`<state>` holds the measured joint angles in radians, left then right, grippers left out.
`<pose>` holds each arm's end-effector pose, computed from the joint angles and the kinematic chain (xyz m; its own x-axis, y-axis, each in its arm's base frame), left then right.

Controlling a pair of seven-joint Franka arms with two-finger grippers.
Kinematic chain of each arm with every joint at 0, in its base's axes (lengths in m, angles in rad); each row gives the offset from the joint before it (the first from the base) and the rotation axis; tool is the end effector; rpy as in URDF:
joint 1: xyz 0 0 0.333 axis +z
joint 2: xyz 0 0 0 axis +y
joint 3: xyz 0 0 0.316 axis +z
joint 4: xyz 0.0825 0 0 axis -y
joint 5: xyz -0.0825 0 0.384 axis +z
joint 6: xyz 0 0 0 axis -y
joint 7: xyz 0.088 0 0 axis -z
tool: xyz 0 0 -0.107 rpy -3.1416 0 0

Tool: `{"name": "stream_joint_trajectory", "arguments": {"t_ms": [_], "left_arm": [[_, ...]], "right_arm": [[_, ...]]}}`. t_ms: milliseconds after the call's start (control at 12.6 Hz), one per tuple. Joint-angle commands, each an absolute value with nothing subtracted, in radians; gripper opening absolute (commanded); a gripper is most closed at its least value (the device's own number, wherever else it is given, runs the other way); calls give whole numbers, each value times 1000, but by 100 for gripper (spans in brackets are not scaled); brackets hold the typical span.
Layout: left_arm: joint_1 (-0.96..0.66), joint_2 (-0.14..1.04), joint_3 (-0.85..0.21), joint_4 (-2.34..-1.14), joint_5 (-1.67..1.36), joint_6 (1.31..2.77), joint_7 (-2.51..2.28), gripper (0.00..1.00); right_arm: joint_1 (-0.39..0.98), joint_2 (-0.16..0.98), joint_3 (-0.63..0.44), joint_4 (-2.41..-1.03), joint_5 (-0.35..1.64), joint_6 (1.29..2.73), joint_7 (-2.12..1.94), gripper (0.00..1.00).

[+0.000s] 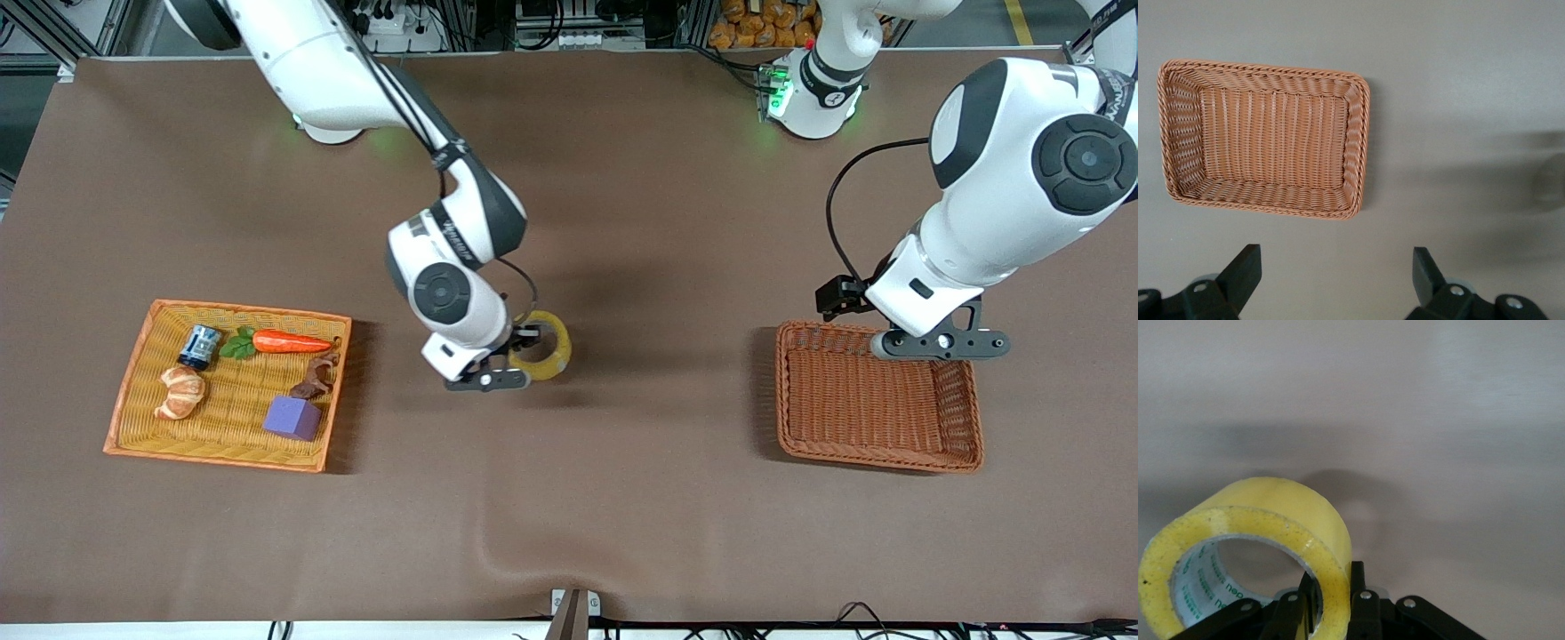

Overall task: Transfer tape with both arms
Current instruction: 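Carry the tape with the right gripper while the left gripper approaches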

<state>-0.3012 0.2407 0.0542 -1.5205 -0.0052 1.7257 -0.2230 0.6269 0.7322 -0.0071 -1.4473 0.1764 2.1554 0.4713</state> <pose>0.6121 -0.1583 0.5187 0.9992 -0.0242 -0.0325 -0.0247 -0.9996 -0.0154 0.5818 0.4251 0.2524 0.9943 0.0558 -0.0906 0.0456 -0.9929 -0.1102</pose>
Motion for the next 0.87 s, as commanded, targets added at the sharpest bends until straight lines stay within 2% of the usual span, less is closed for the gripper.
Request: {"name": "stream_joint_trajectory", "arguments": {"t_ms": [0, 159, 238, 317, 555, 793], "left_arm": [[-301, 225, 52, -1543, -18, 1746, -236, 100], [-322, 225, 45, -1543, -18, 1749, -300, 100], [-333, 225, 40, -1543, -14, 1747, -372, 100], [-334, 225, 38, -1545, -14, 1747, -399, 100], [-359, 238, 37, -1543, -18, 1749, -417, 100], [-429, 307, 34, -1563, -23, 1840, -420, 100]], "right_arm": [[673, 817, -18, -1367, 196, 2212, 529, 0], [709, 868, -20, -1322, 195, 2217, 584, 2], [707, 871, -20, -1316, 196, 2215, 612, 81], [709, 864, -20, -1318, 189, 2215, 626, 100], [681, 825, -23, -1316, 201, 2198, 623, 100], [570, 756, -15, -1319, 202, 2074, 527, 100]]}}
